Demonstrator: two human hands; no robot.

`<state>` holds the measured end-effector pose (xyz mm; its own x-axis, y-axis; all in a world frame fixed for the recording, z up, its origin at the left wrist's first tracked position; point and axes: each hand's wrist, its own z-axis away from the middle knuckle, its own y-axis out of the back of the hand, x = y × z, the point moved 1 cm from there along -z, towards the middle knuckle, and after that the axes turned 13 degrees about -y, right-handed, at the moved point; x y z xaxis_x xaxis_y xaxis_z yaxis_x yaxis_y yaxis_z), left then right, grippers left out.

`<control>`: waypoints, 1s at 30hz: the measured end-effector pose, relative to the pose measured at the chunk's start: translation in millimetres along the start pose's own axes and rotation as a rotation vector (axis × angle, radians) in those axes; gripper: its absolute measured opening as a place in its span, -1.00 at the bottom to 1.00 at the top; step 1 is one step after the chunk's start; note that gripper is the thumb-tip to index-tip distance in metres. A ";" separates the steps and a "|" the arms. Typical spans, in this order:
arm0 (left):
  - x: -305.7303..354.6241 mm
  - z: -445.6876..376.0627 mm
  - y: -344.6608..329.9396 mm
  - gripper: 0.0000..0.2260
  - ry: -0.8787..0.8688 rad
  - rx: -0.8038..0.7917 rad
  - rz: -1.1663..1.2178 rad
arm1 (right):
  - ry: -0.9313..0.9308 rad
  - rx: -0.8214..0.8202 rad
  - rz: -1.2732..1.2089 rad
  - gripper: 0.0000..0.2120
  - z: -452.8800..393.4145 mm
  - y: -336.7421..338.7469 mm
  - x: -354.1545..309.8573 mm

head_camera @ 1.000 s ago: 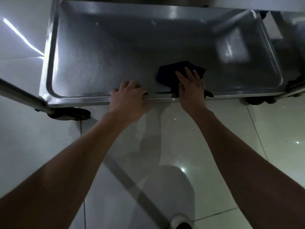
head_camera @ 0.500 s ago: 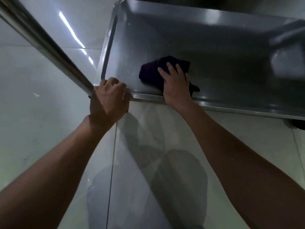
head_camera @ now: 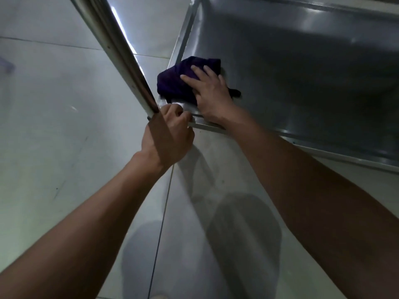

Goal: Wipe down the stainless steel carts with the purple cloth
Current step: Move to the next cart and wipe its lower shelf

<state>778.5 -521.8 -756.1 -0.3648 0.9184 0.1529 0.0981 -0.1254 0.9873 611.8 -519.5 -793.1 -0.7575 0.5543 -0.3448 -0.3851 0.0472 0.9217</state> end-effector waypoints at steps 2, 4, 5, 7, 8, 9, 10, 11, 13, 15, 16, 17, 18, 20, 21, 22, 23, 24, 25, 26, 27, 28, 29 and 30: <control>2.0 -2.7 -1.2 -0.74 -0.010 0.013 -0.013 | -0.008 0.019 -0.022 -0.54 4.7 1.7 10.7; 6.0 -7.0 -3.4 -0.74 -0.020 0.014 -0.028 | -0.054 0.055 -0.047 -0.54 10.9 4.6 27.5; 9.3 -10.7 -4.9 -0.73 -0.021 0.004 -0.024 | -0.083 0.074 -0.049 -0.53 14.9 7.1 39.0; 19.7 -20.7 -8.9 -0.71 -0.031 -0.036 0.008 | -0.137 0.109 -0.030 -0.51 25.2 13.4 66.3; 27.0 -27.1 -11.2 -0.71 -0.042 -0.060 0.025 | -0.166 0.122 -0.022 -0.51 31.3 17.5 81.4; 35.5 -34.3 -13.5 -0.71 -0.056 -0.082 0.042 | -0.197 0.132 -0.017 -0.51 37.7 22.0 96.5; 45.0 -42.4 -15.7 -0.70 -0.068 -0.099 0.056 | -0.228 0.138 -0.016 -0.52 44.7 26.5 111.8; 55.5 -50.9 -18.1 -0.69 -0.079 -0.110 0.069 | -0.260 0.143 -0.013 -0.53 52.5 31.3 127.3; 78.4 -69.4 -22.1 -0.67 -0.105 -0.118 0.094 | -0.324 0.162 0.005 -0.52 71.1 40.6 158.8; 101.6 -88.4 -26.0 -0.65 -0.146 -0.123 0.107 | -0.385 0.190 0.009 -0.53 92.2 51.0 190.4; 112.8 -97.5 -28.0 -0.65 -0.165 -0.130 0.109 | -0.416 0.205 0.005 -0.53 103.1 56.6 205.9; 123.1 -105.7 -30.3 -0.66 -0.178 -0.144 0.111 | -0.448 0.219 0.000 -0.53 113.7 62.4 220.7; 132.2 -112.6 -32.4 -0.66 -0.185 -0.165 0.113 | -0.483 0.230 -0.007 -0.53 123.7 68.3 234.9; 145.6 -122.1 -37.7 -0.68 -0.175 -0.204 0.112 | -0.547 0.248 -0.027 -0.52 140.2 78.1 259.5; 149.2 -124.4 -39.9 -0.68 -0.162 -0.207 0.114 | -0.570 0.255 -0.037 -0.52 145.8 81.4 268.9; 151.0 -125.8 -41.4 -0.68 -0.150 -0.196 0.123 | -0.586 0.262 -0.042 -0.52 149.1 83.6 276.1; 151.5 -126.7 -42.5 -0.68 -0.146 -0.180 0.133 | -0.598 0.265 -0.043 -0.52 149.9 84.8 281.2; 151.1 -127.1 -43.5 -0.69 -0.147 -0.166 0.141 | -0.607 0.266 -0.041 -0.52 148.8 84.7 283.9; 149.9 -127.3 -44.1 -0.69 -0.151 -0.157 0.142 | -0.615 0.267 -0.040 -0.51 146.5 83.9 284.3; 148.4 -127.0 -44.4 -0.69 -0.154 -0.154 0.139 | -0.622 0.268 -0.040 -0.51 143.5 82.7 283.1; 147.2 -126.7 -44.5 -0.69 -0.158 -0.152 0.137 | -0.629 0.271 -0.039 -0.50 140.6 81.5 281.1; 146.0 -126.3 -44.1 -0.69 -0.162 -0.147 0.137 | -0.634 0.274 -0.036 -0.50 137.4 80.6 278.8; 144.6 -125.2 -43.5 -0.69 -0.167 -0.141 0.139 | -0.634 0.270 -0.033 -0.49 134.0 79.9 276.1; 142.0 -123.8 -42.8 -0.69 -0.178 -0.136 0.139 | -0.629 0.259 -0.031 -0.49 129.5 79.0 272.2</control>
<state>607.9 -432.5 -771.2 -0.1867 0.9389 0.2891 0.0065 -0.2931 0.9561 443.6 -257.3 -791.2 -0.2671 0.9237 -0.2746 -0.2037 0.2245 0.9530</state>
